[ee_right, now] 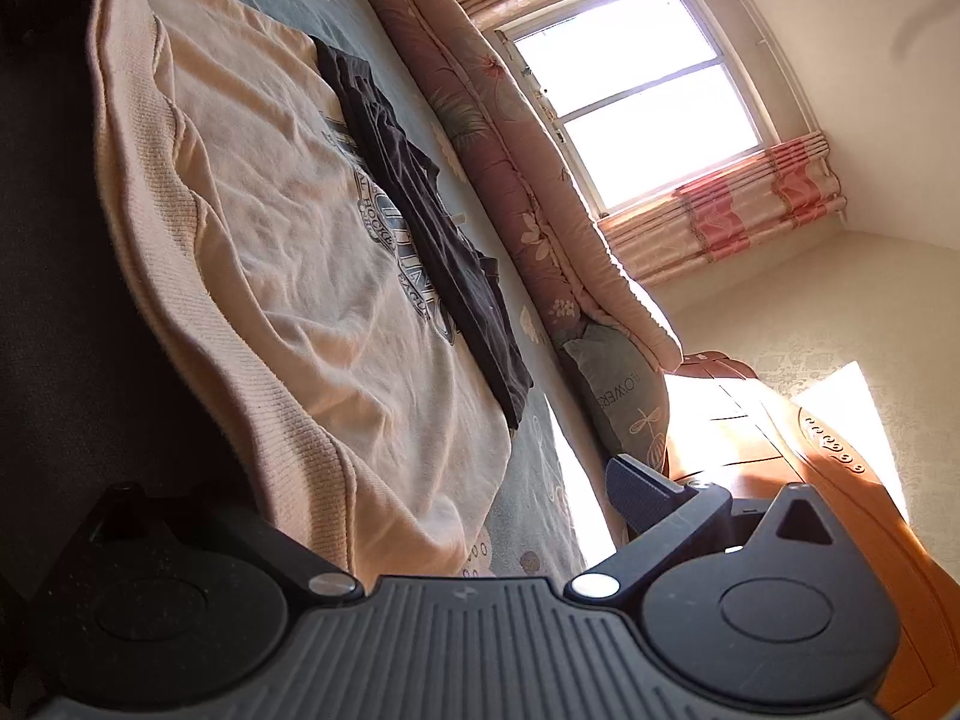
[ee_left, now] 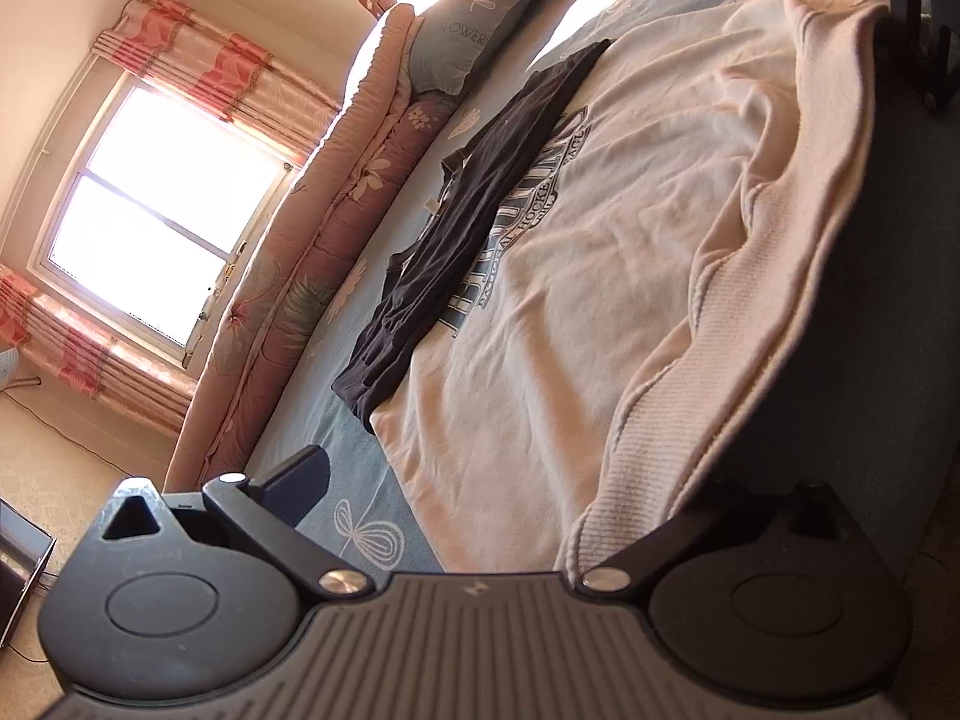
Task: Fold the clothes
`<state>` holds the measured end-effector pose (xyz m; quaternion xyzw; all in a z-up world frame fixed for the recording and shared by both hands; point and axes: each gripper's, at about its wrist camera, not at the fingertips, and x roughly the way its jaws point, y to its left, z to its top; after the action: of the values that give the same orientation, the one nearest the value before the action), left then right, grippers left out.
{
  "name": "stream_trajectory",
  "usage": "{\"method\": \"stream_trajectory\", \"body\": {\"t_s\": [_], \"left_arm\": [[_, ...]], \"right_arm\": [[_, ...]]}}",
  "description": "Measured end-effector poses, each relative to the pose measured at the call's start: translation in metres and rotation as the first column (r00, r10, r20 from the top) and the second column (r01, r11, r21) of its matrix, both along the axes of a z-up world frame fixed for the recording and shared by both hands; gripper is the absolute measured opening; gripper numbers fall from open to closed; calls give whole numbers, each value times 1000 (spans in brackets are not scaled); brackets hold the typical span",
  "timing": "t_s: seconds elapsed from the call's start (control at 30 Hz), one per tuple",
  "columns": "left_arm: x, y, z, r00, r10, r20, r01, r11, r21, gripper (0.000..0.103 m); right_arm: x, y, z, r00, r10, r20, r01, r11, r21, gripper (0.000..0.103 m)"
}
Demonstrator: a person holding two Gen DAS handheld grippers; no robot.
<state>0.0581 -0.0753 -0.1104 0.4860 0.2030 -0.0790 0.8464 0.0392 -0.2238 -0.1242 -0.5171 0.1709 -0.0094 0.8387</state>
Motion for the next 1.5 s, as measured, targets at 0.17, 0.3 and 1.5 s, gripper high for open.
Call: {"method": "stream_trajectory", "body": {"t_s": [0.17,0.3,1.5], "left_arm": [[1,-1,7,998,11,58,-11,1000,-14,103],[9,-3,14,997,16,78,-14,1000,-24,103],[256,-4,51,987,19,162,-18,1000,-9,103]], "right_arm": [[3,-3,2,997,-31,64,31,999,-4,103],[8,-3,6,992,-60,114,60,998,1,103],[252,-12,55,966,-100,239,100,995,13,103]]}}
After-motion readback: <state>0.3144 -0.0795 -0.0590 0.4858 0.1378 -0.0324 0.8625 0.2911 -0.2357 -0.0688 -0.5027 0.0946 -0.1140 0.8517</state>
